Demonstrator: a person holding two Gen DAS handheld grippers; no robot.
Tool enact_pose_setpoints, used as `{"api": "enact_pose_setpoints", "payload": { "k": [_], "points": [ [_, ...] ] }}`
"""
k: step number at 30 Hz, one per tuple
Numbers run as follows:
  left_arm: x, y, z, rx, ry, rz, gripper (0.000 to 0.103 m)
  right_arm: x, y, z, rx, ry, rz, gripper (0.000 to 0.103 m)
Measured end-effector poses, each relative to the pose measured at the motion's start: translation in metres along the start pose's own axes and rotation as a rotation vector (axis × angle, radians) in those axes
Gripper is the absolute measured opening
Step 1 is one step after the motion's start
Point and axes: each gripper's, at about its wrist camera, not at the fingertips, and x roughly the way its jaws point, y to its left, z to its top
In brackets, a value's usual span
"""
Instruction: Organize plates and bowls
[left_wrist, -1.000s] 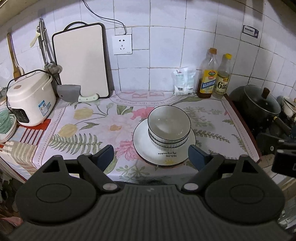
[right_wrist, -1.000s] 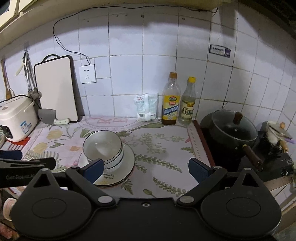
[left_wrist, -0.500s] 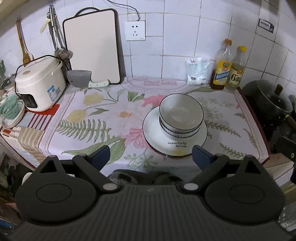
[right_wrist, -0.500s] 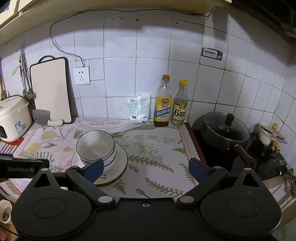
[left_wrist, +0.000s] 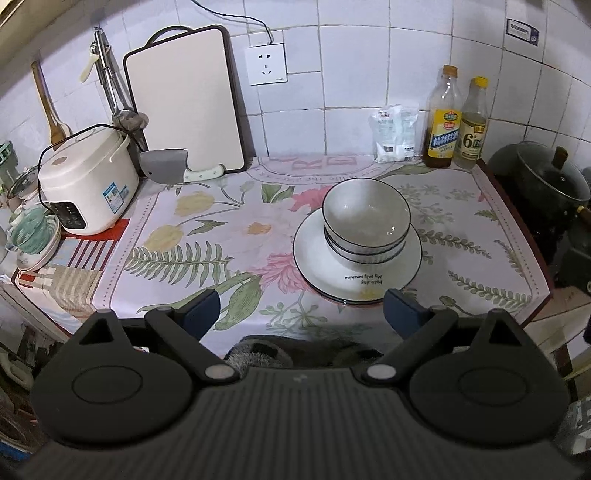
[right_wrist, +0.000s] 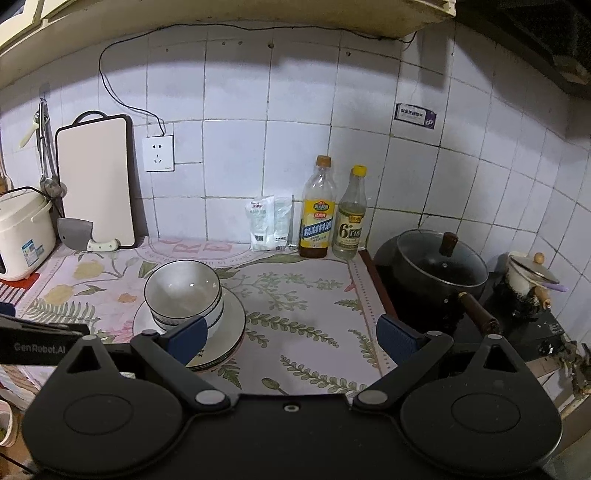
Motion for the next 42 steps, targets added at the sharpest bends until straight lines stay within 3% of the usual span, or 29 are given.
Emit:
{"api": "enact_pose_setpoints", "payload": {
  "k": [16, 42],
  "points": [
    [-0.012, 0.002, -0.029, -0.047, -0.084, -0.006, 0.096, -0.015, -0.001, -0.018, -0.008, -0.044, -0.036, 0.100],
    [-0.019, 0.005, -0.031, -0.057, -0.100, -0.048, 0.096, -0.015, -0.003, -0.021, -0.005, -0.038, -0.064, 0.100]
  ]
}}
